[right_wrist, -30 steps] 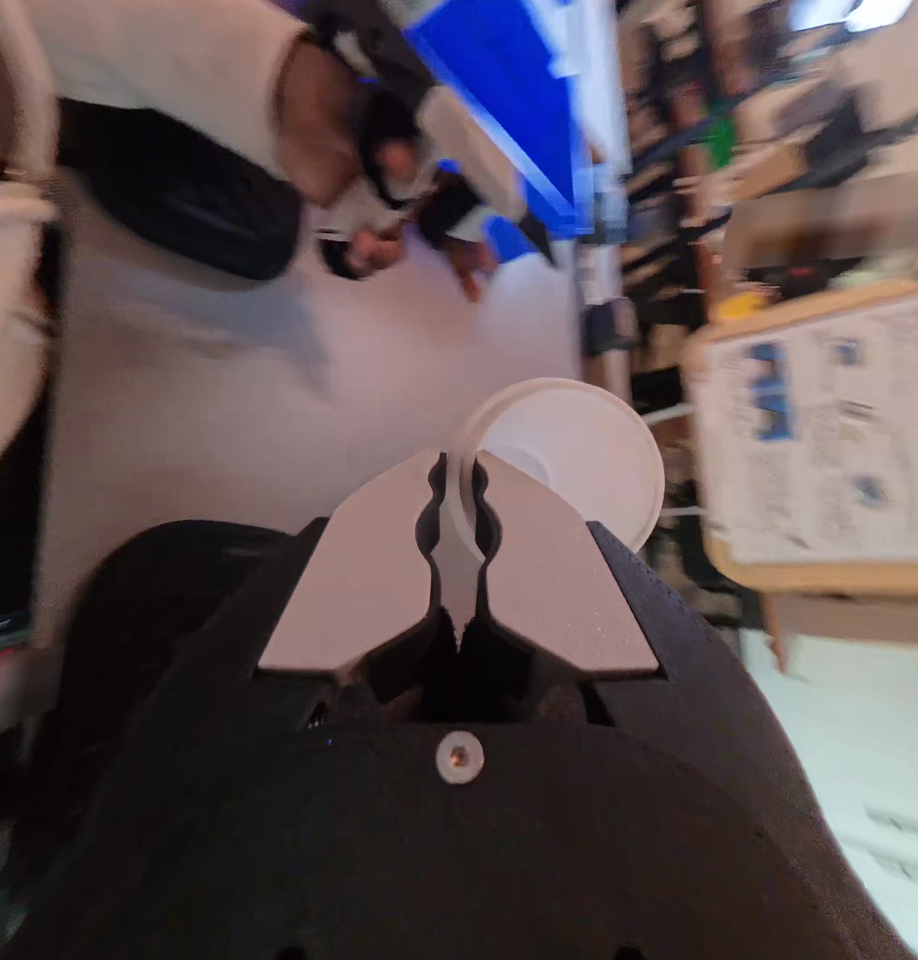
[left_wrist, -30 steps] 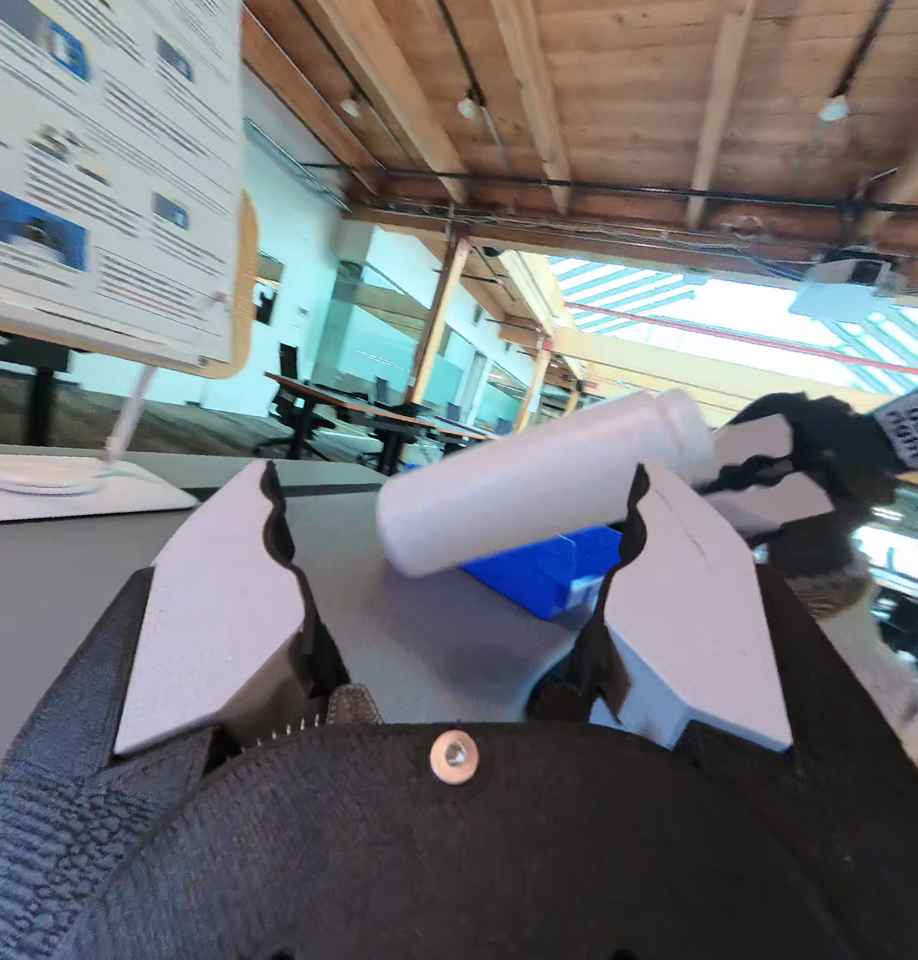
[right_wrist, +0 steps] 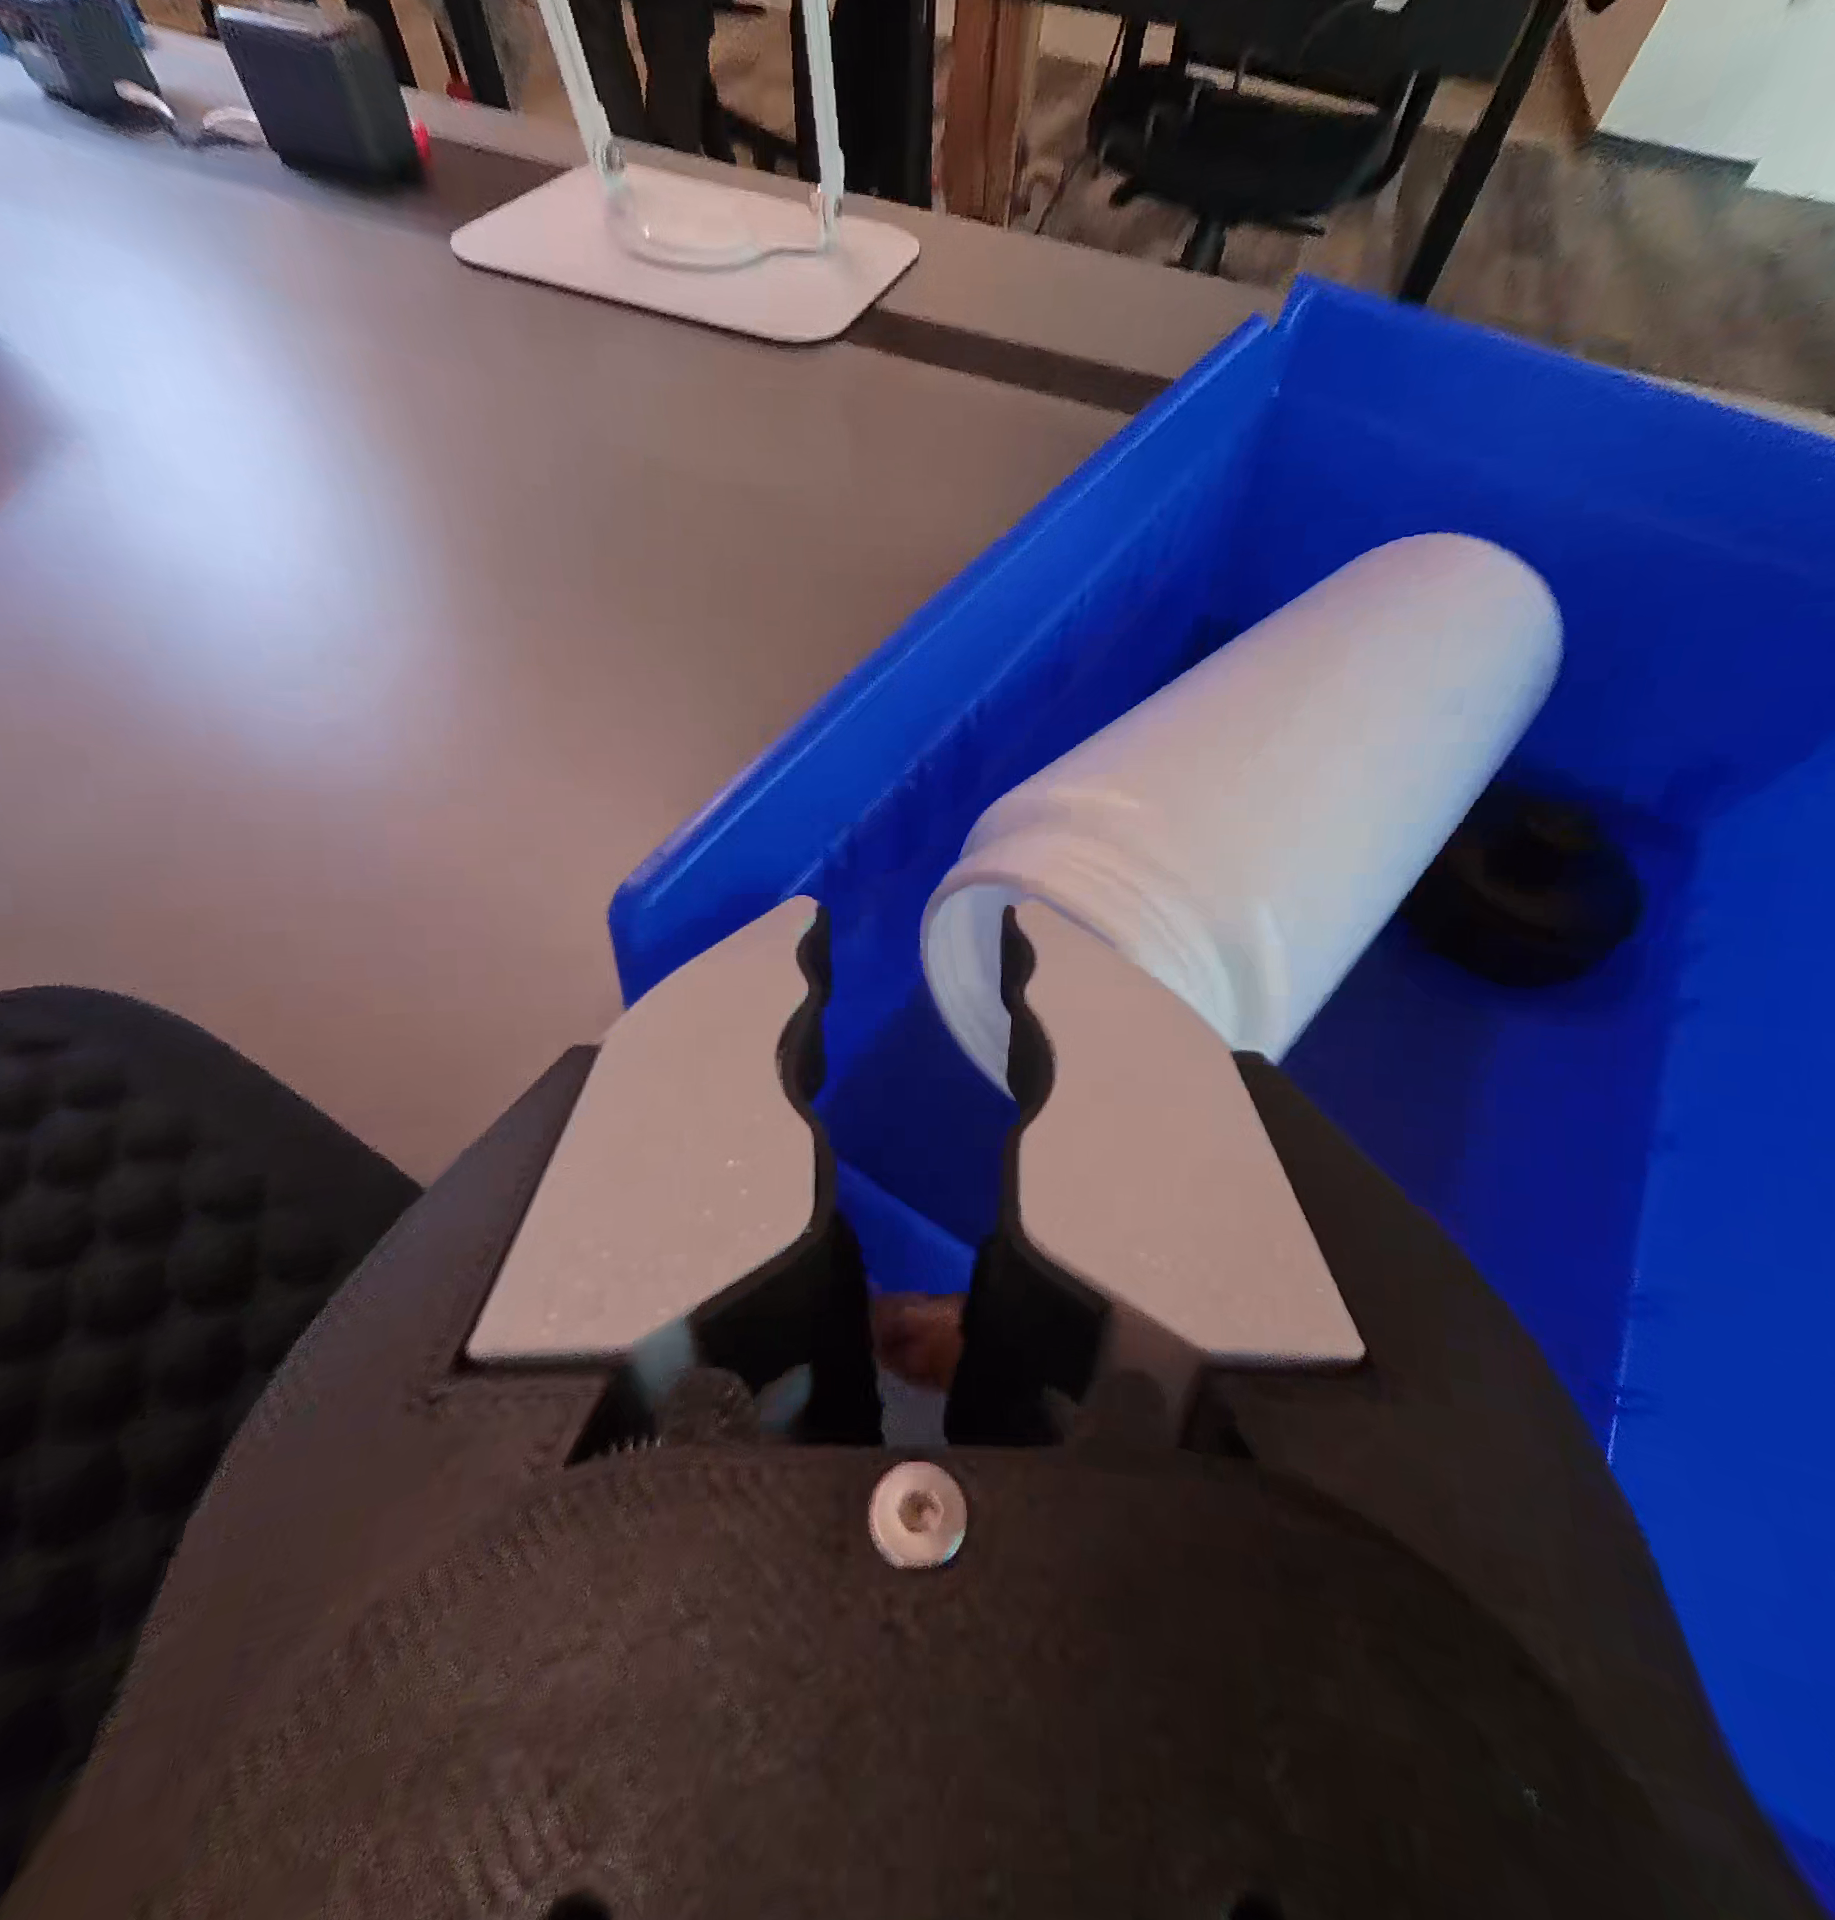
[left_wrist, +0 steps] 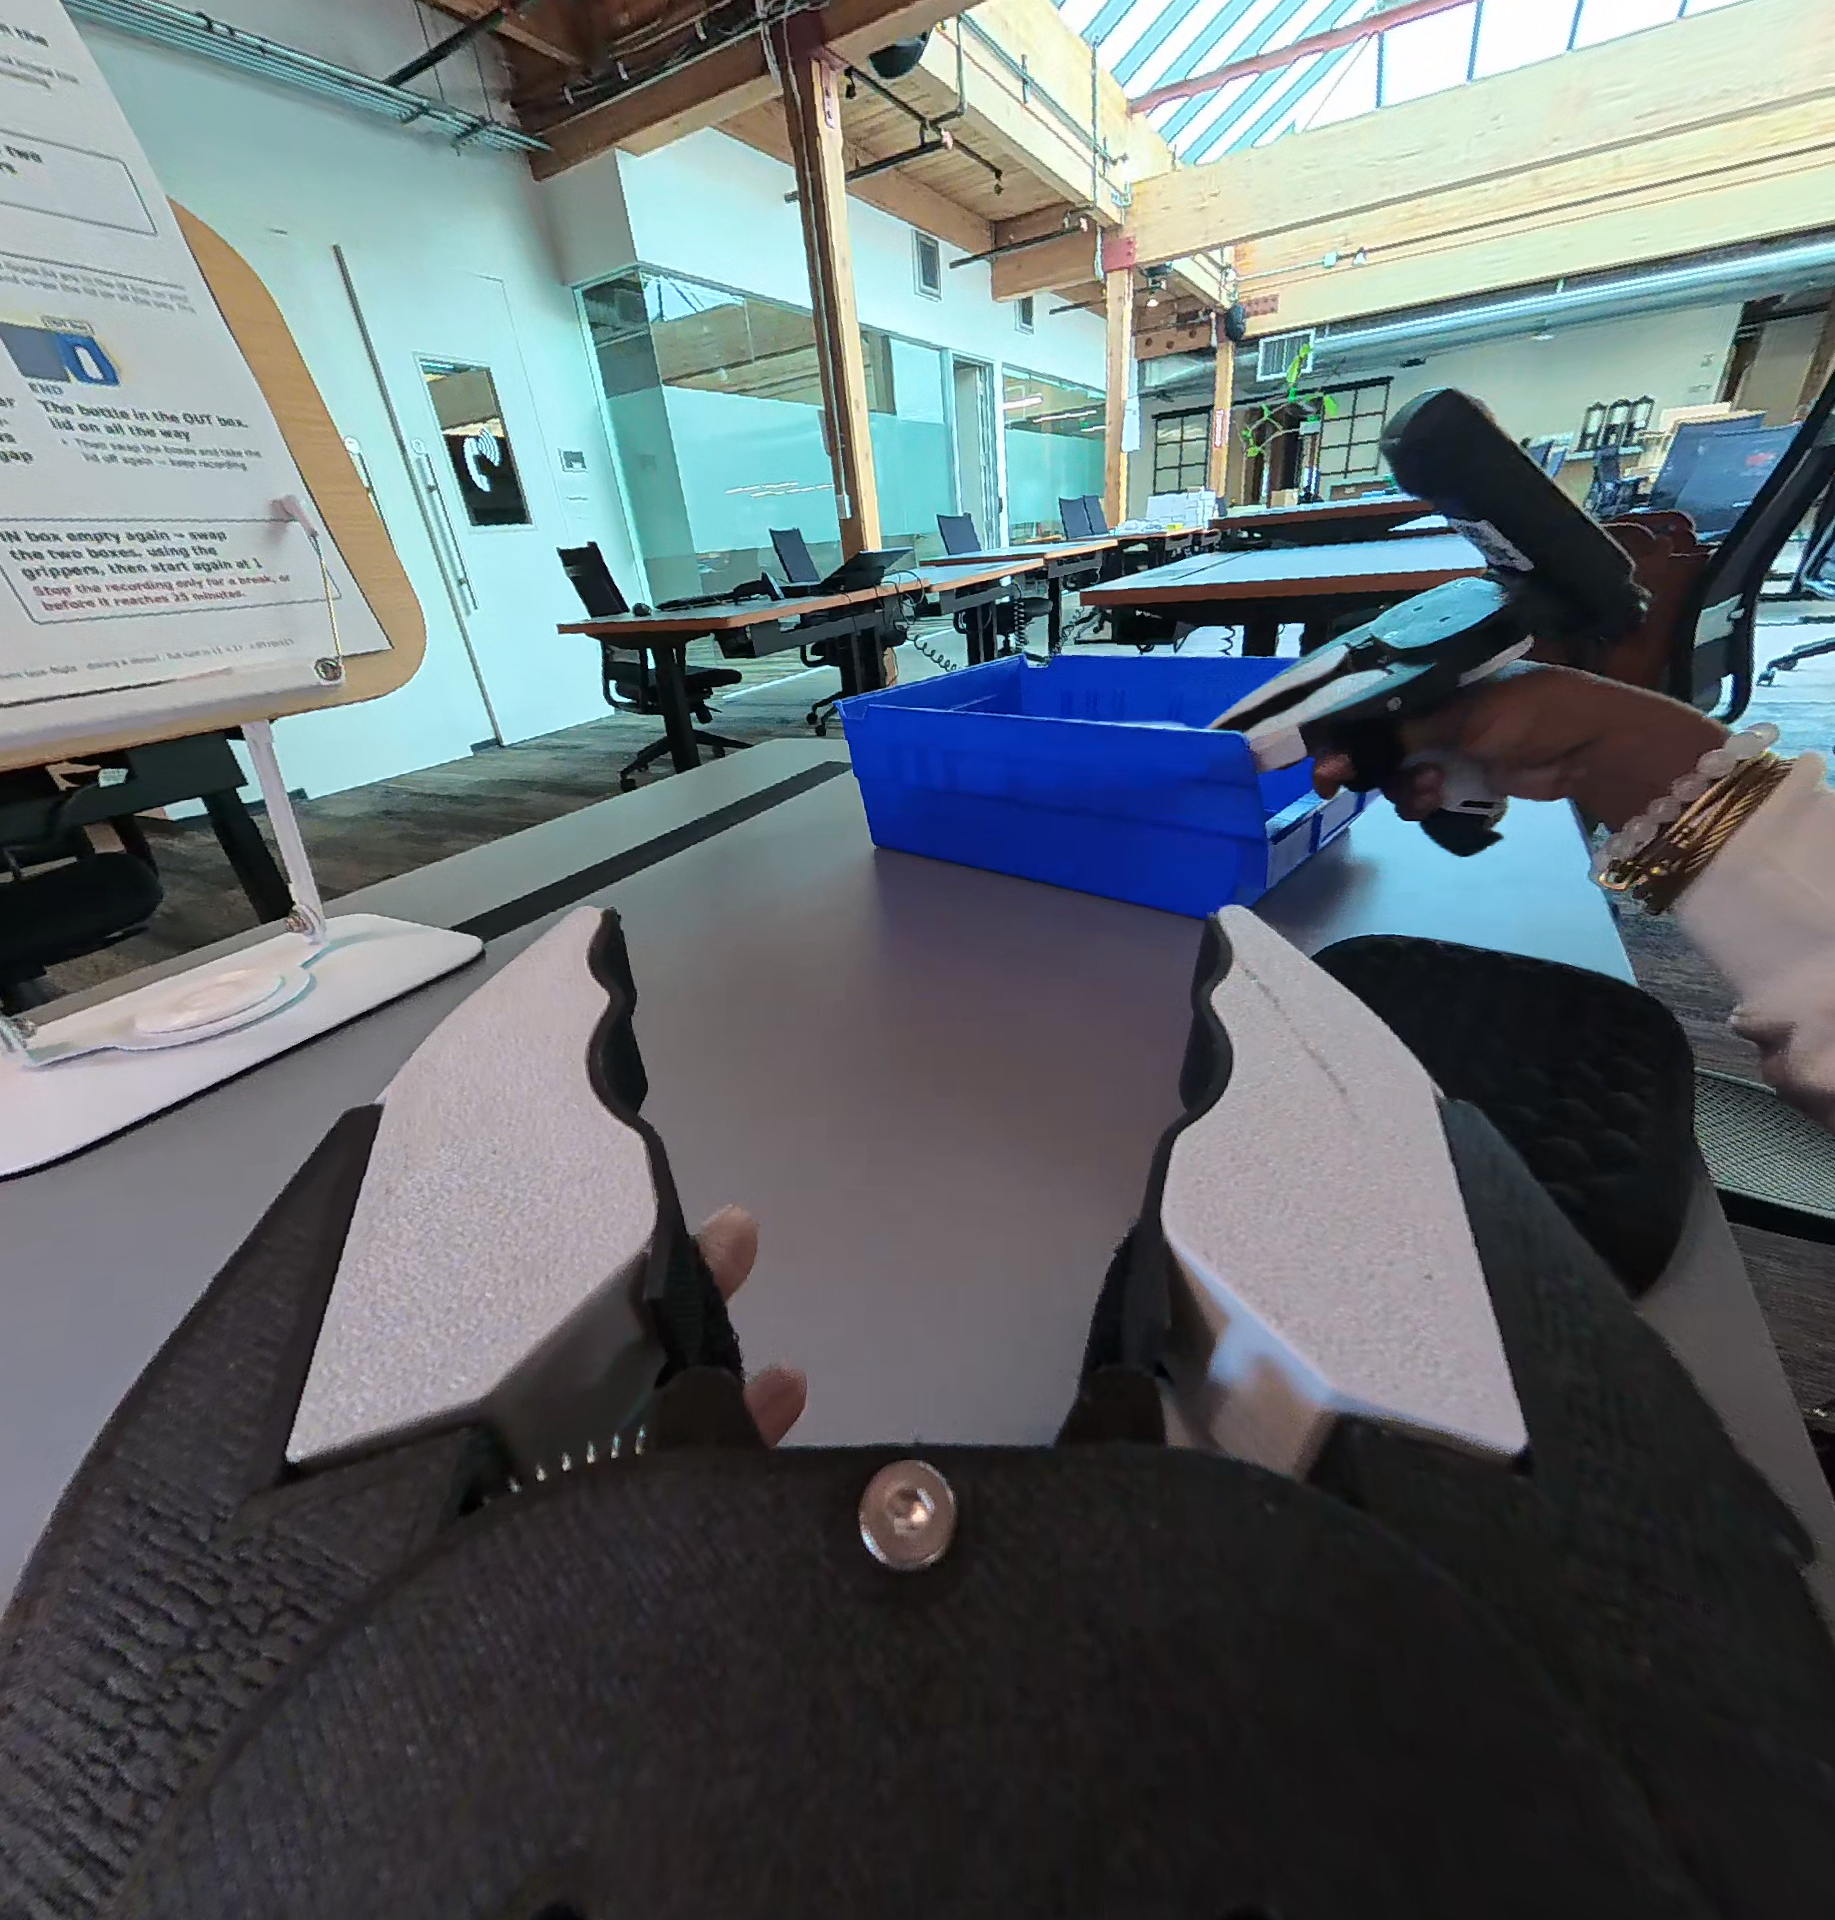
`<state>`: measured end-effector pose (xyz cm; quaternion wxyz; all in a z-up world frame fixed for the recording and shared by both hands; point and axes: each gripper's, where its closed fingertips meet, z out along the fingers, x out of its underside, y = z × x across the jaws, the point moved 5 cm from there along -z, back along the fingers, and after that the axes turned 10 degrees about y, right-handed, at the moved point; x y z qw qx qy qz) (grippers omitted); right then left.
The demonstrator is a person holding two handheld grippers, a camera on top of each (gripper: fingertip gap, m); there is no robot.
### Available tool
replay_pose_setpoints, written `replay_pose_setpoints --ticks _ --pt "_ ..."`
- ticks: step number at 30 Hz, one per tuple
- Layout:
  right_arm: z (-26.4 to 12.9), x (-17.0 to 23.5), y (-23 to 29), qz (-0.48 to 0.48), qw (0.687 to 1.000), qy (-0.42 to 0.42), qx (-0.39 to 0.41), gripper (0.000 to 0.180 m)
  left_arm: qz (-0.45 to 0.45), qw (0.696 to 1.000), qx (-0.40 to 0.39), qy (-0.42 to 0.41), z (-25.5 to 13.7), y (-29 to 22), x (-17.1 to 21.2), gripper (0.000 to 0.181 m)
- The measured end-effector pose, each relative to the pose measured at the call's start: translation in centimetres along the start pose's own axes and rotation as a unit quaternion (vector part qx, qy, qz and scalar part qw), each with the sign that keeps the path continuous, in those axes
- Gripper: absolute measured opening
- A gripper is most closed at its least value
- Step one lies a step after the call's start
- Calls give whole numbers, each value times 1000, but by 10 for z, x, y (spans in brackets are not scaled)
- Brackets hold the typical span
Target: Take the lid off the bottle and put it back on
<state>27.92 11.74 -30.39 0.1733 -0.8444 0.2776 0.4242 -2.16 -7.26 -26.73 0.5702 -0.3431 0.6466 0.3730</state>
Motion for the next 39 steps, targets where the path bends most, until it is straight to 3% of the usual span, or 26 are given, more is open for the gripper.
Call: replay_pose_setpoints --ticks 4,8,11,14,15,17,19,23,27,33,39 --pt "-17 4 1 -1 1000 -7 28 46 6 1000 -27 -13 -12 -1 -13 101" --pt "-41 -9 0 28 995 -83 42 66 27 995 -87 -42 -51 -6 -39 101" --pt "-46 -26 11 38 989 -143 17 100 43 979 -196 -34 -96 10 -47 100" --pt "-32 -25 22 14 995 -95 29 112 50 946 -322 8 -146 37 -36 92" --pt "-26 -21 23 4 997 -64 44 108 56 937 -342 37 -158 45 -29 90" --pt "-14 -14 26 -14 998 -7 66 81 43 918 -375 120 -178 61 -11 90" --pt "-2 -8 31 -17 997 30 68 72 19 899 -395 187 -191 73 9 90" --pt "16 -7 36 -21 993 49 103 26 -34 906 -362 216 -184 79 39 66" --pt "26 -15 50 -68 986 69 136 25 -55 910 -338 232 -168 79 57 43" --pt "43 -31 91 -98 988 63 105 28 15 897 -357 261 -160 76 61 54" --pt "58 -46 149 -139 989 40 24 29 20 900 -351 258 -159 74 61 57"
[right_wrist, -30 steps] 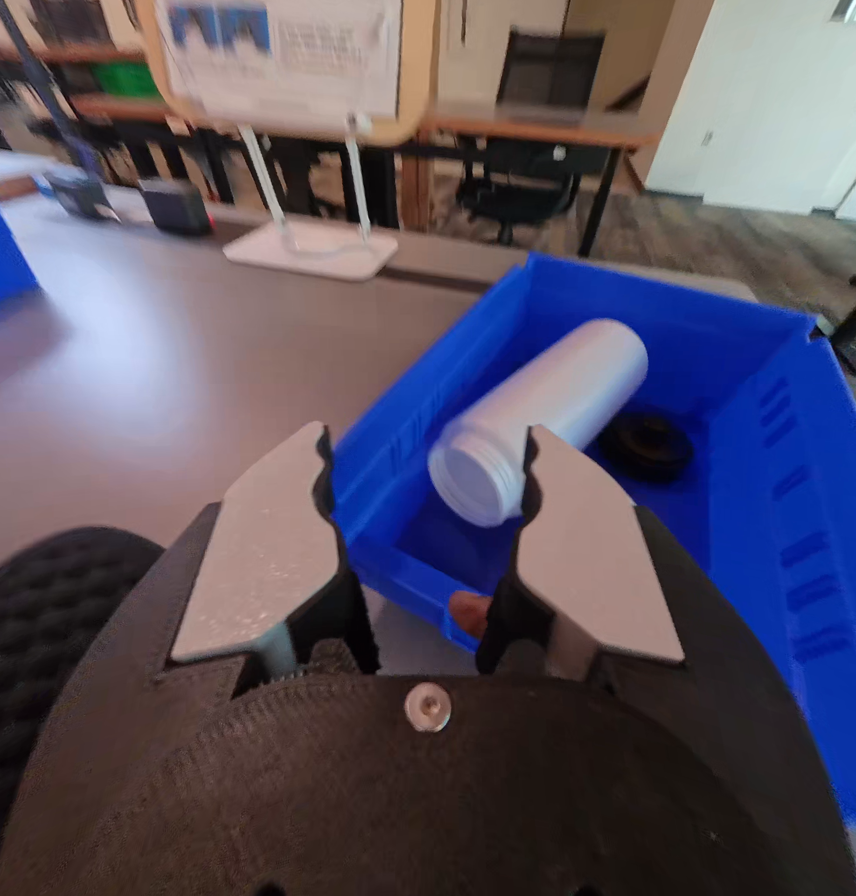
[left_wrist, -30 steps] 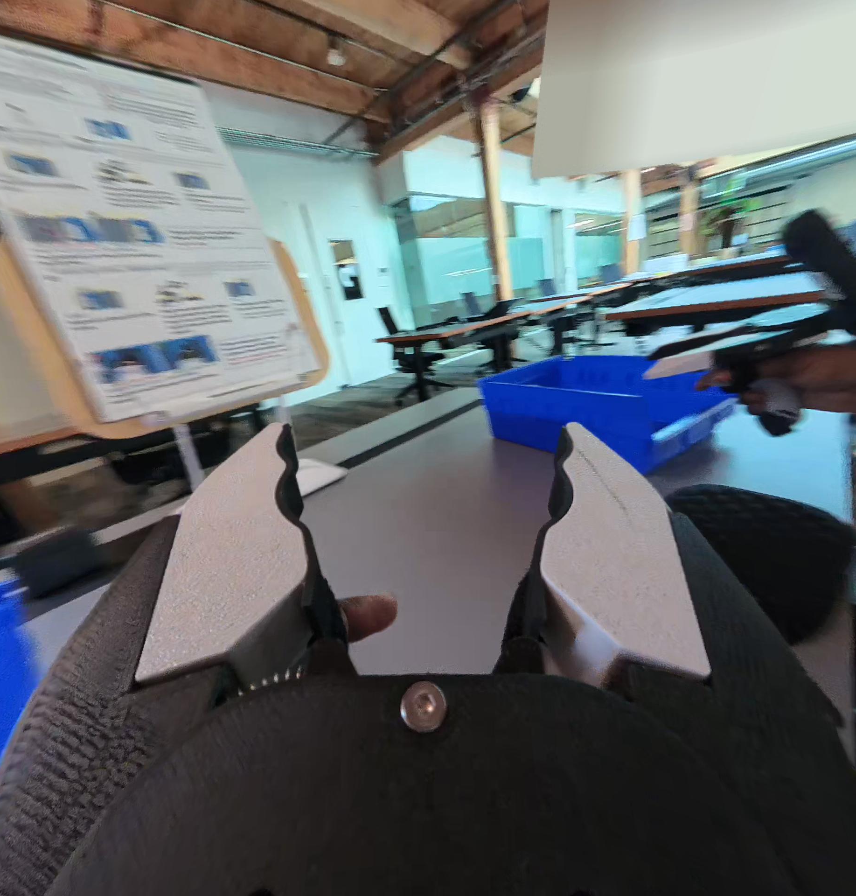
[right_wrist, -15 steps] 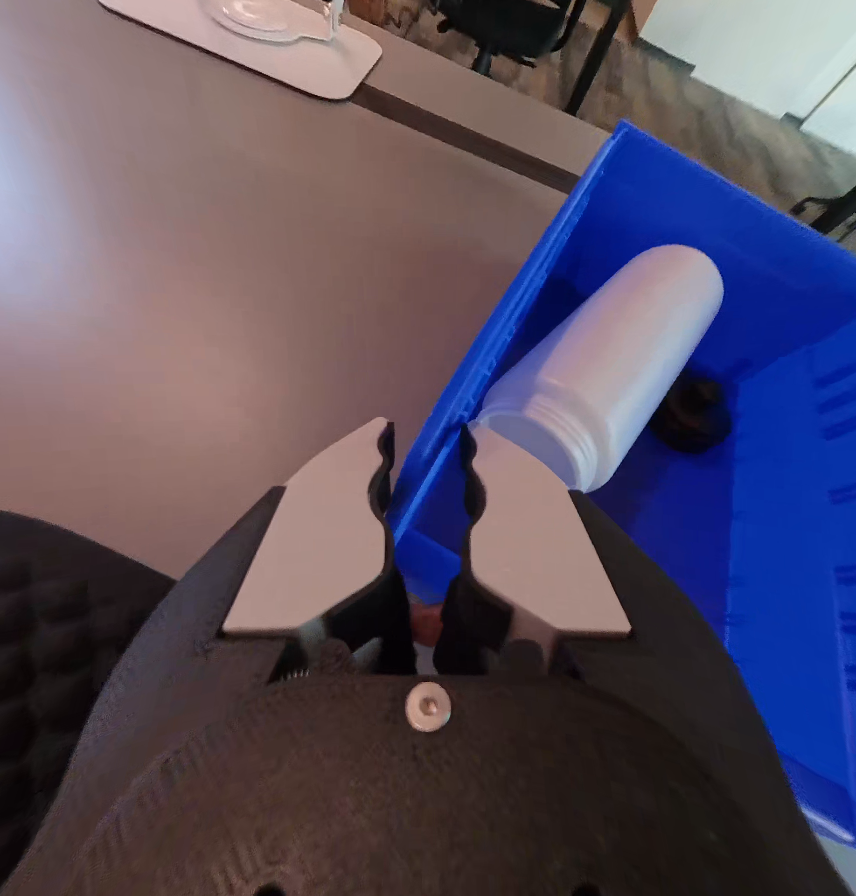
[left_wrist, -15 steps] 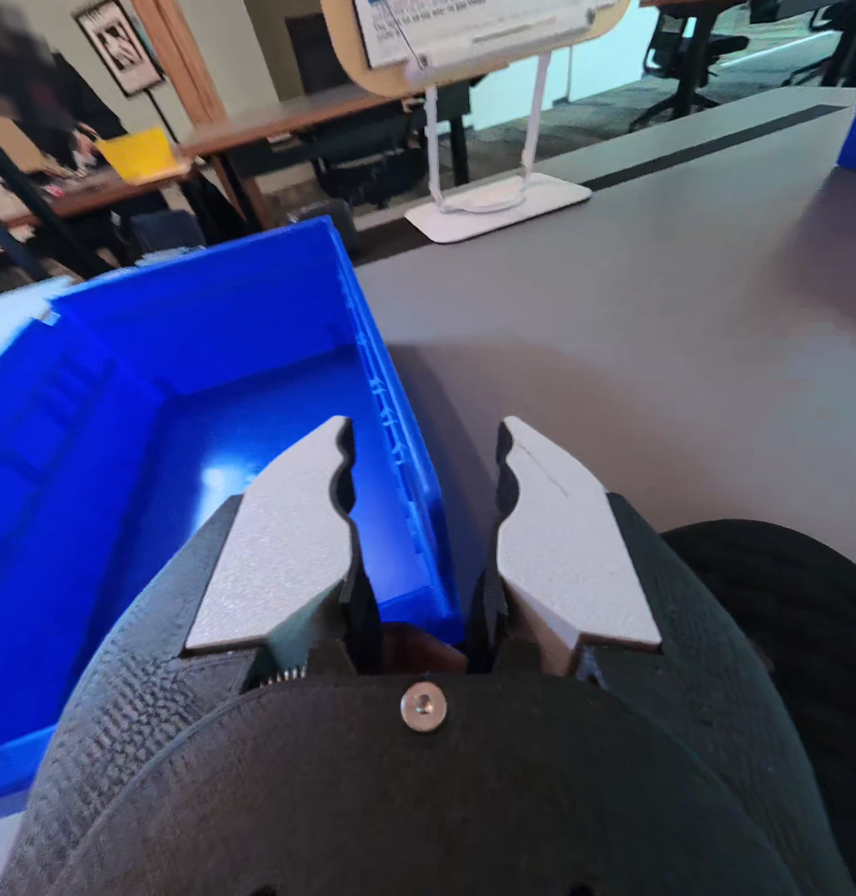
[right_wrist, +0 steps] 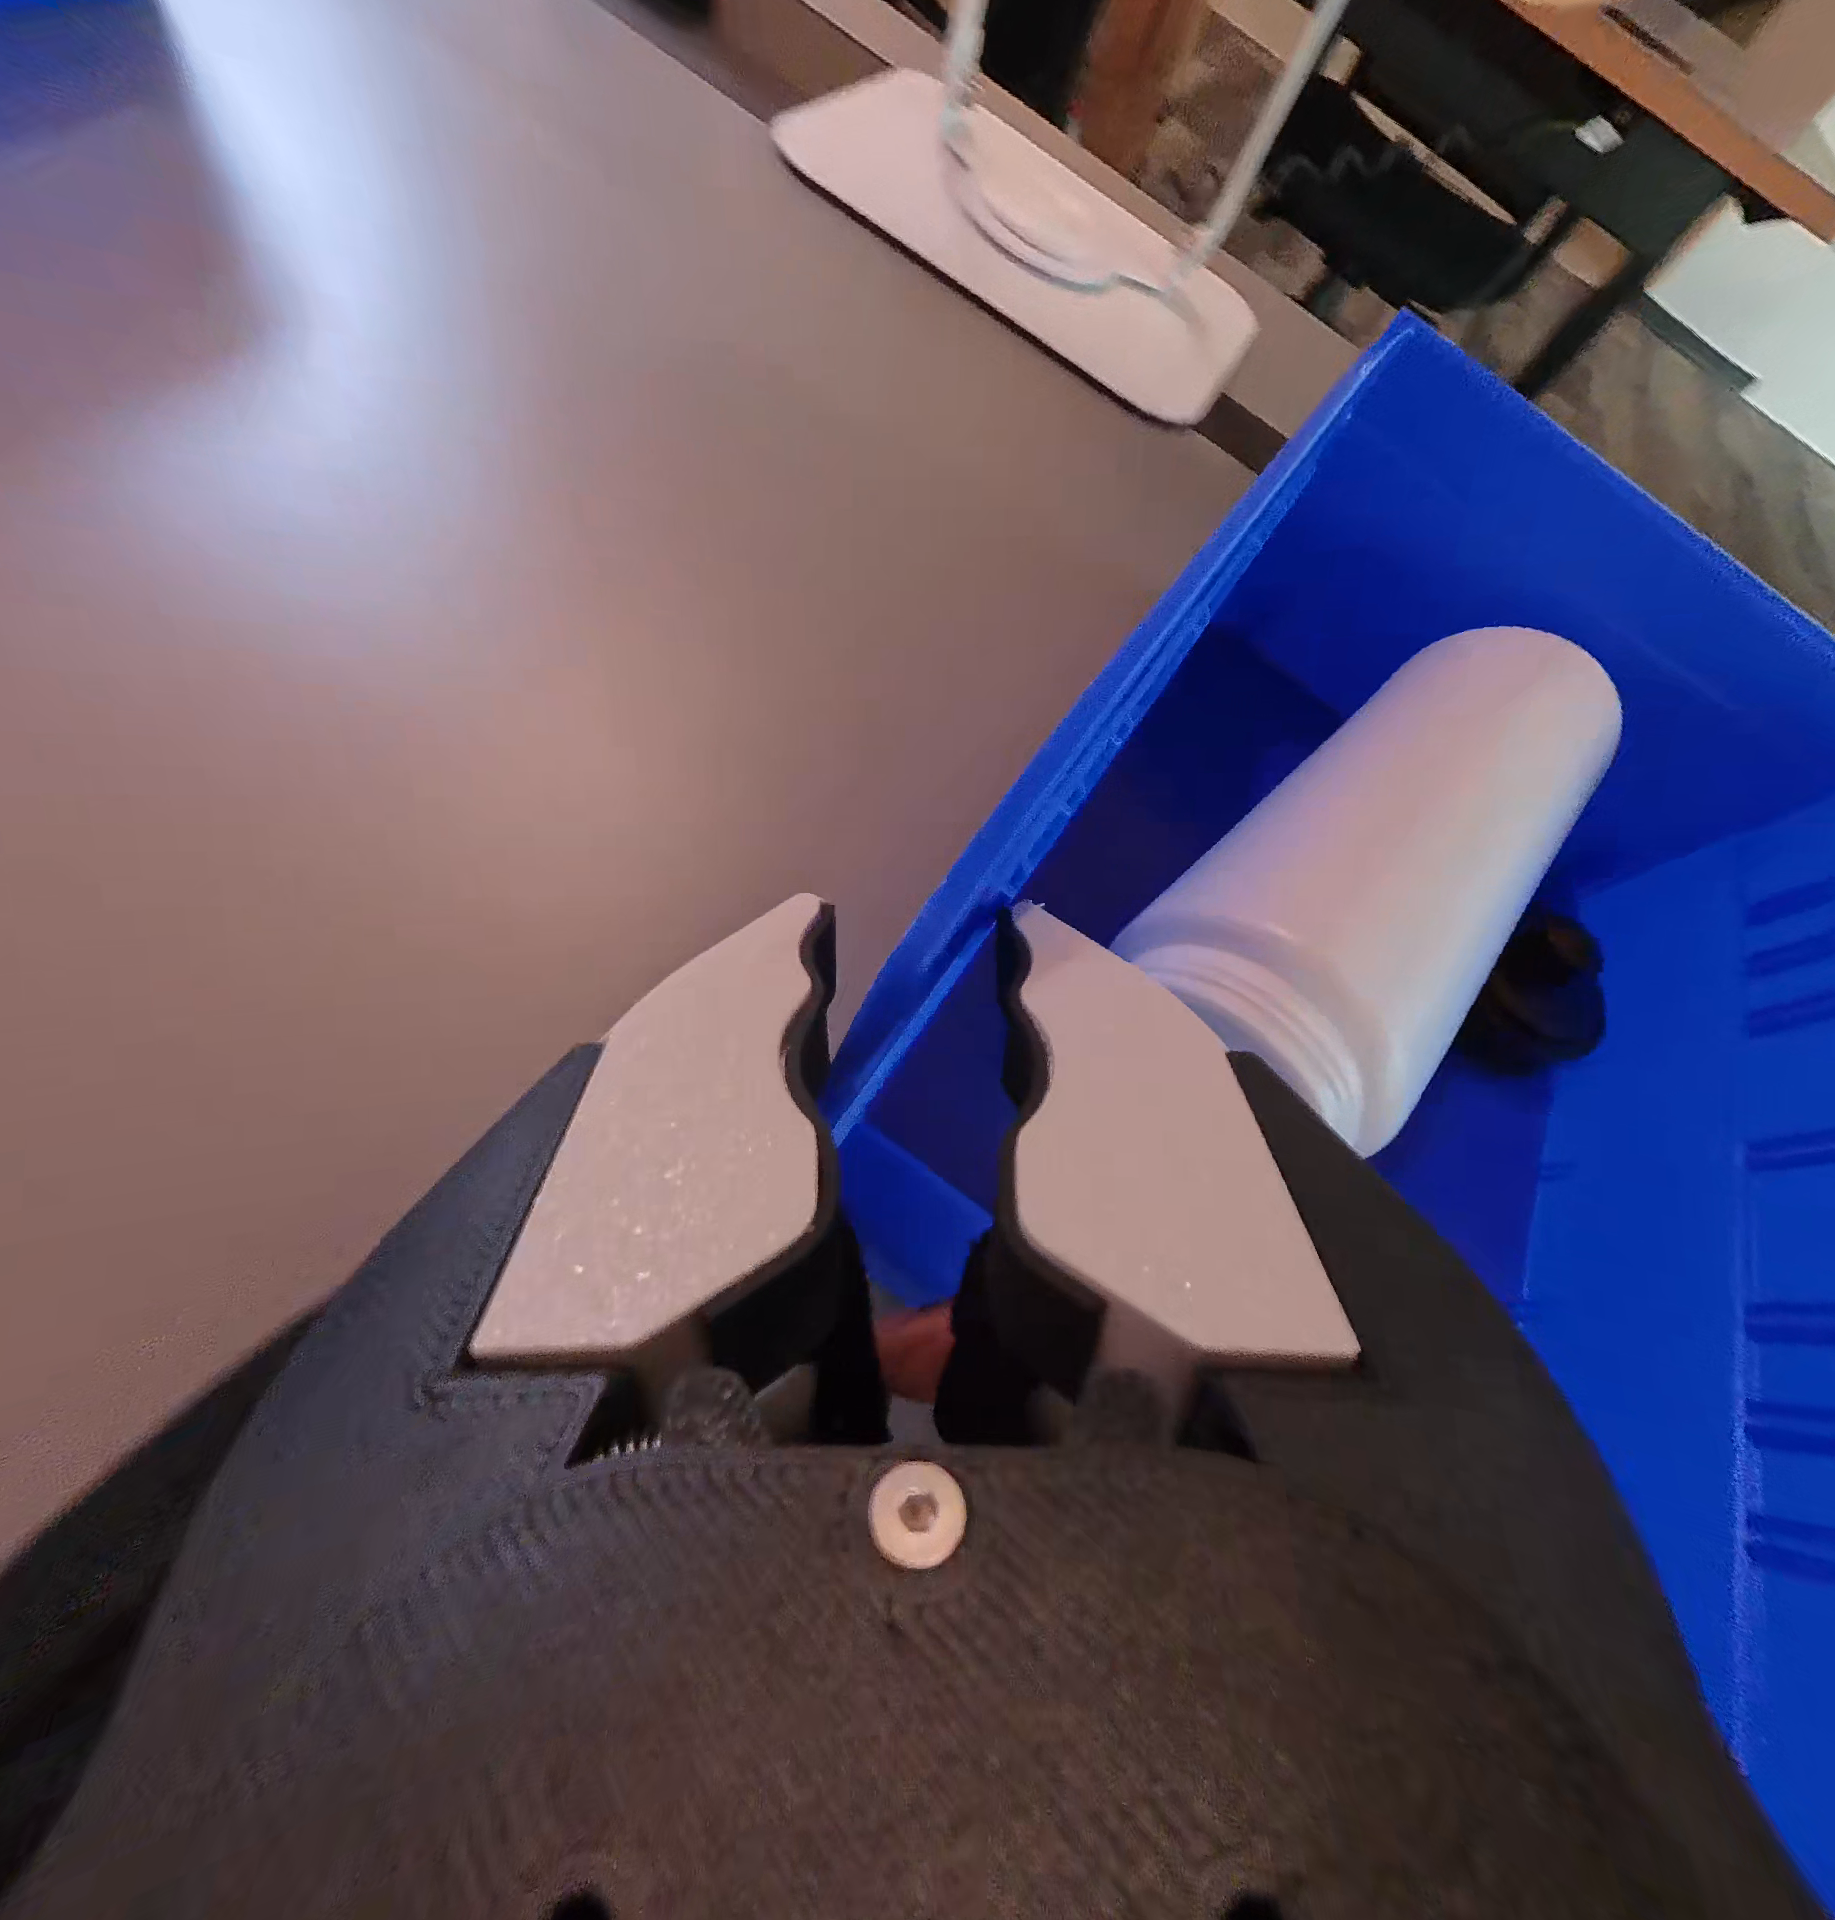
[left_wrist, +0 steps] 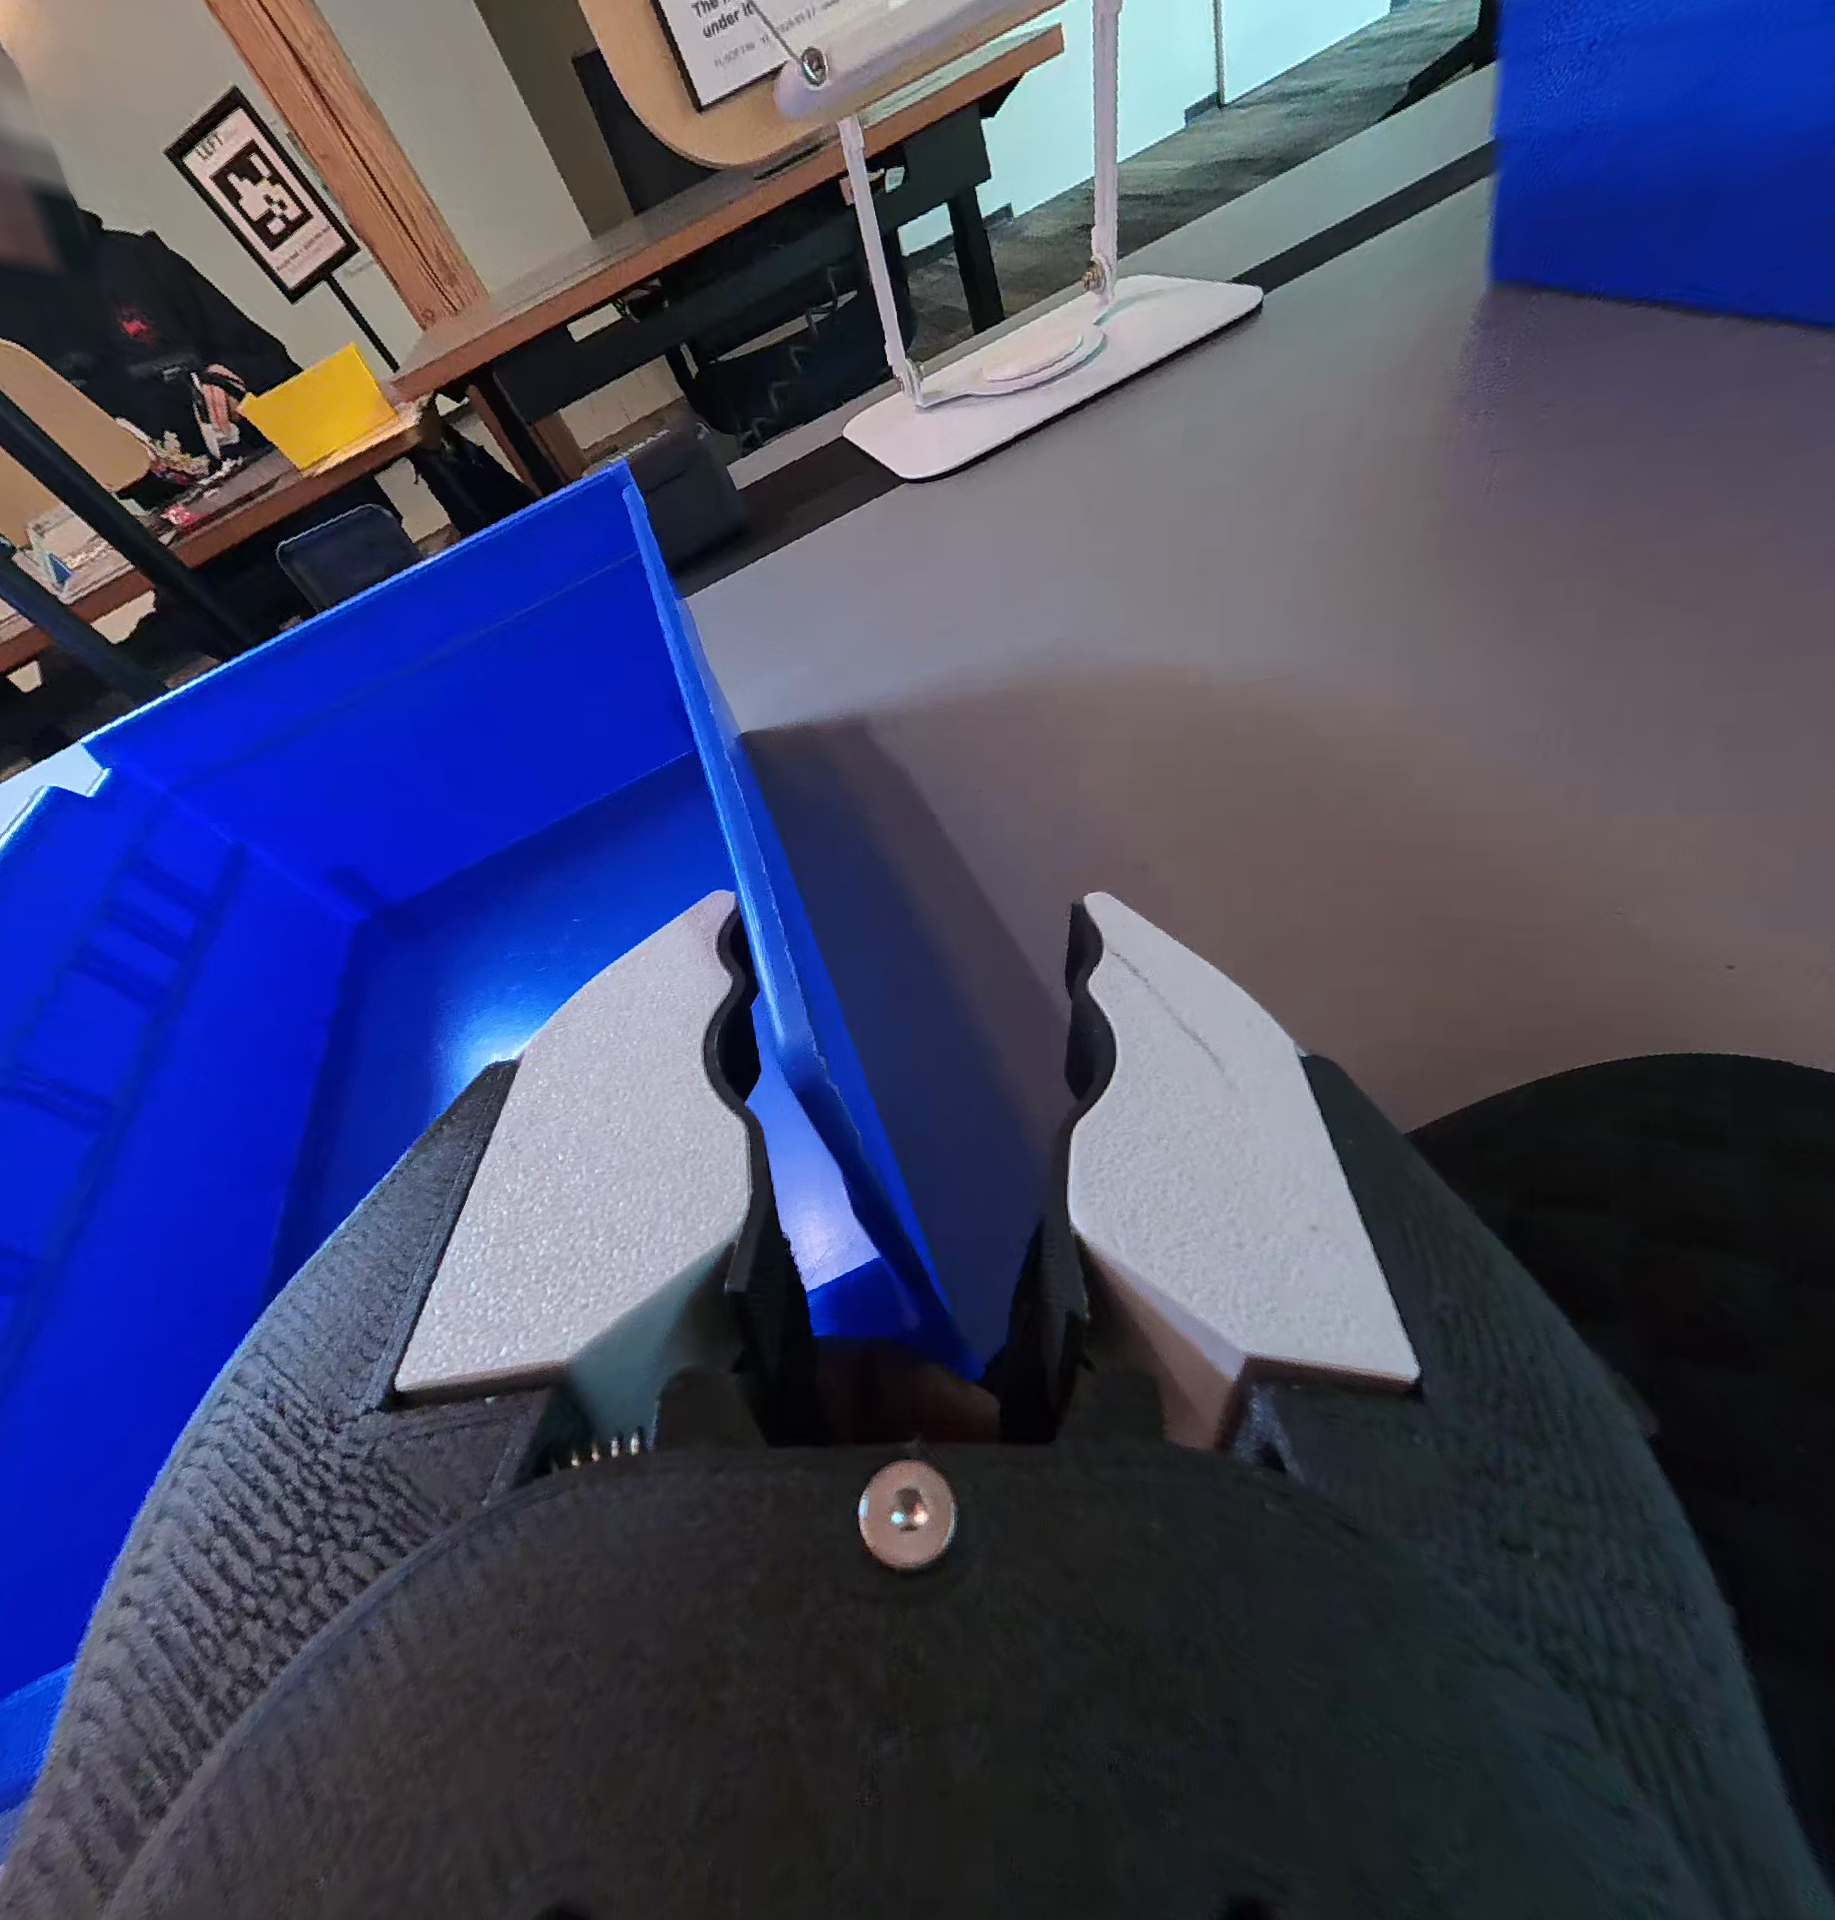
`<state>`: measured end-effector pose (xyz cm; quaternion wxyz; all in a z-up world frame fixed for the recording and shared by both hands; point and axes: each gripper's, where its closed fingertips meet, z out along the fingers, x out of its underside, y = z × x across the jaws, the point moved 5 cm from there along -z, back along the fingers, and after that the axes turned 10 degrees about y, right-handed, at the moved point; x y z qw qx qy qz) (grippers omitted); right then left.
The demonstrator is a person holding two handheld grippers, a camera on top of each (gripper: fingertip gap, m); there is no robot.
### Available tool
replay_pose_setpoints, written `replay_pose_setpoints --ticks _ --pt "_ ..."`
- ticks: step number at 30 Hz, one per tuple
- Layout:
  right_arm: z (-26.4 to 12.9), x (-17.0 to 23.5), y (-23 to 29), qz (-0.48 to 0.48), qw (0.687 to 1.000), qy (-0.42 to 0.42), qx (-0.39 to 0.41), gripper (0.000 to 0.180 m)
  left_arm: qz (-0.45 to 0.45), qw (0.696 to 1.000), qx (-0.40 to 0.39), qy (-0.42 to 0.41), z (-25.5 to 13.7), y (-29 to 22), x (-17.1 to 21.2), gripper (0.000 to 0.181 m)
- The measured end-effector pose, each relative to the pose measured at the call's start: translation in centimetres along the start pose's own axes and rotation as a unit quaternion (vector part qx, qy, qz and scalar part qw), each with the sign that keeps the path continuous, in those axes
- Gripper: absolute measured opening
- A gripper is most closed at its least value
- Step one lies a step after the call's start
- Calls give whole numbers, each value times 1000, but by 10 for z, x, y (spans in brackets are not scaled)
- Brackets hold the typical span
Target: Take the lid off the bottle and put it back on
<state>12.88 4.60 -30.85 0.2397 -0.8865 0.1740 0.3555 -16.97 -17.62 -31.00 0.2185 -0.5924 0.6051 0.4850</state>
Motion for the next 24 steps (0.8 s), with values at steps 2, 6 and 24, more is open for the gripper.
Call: replay_pose_setpoints --ticks 2,6,24 --pt "4 -12 21 -12 999 -19 -33 31 0 1000 5 -2 0 -1 0 58" --pt "11 -38 70 -53 991 -60 -105 36 3 1000 11 -3 0 -2 0 61" --pt "20 -111 233 -274 904 -206 -256 47 -172 959 -77 -213 -84 106 2 74"
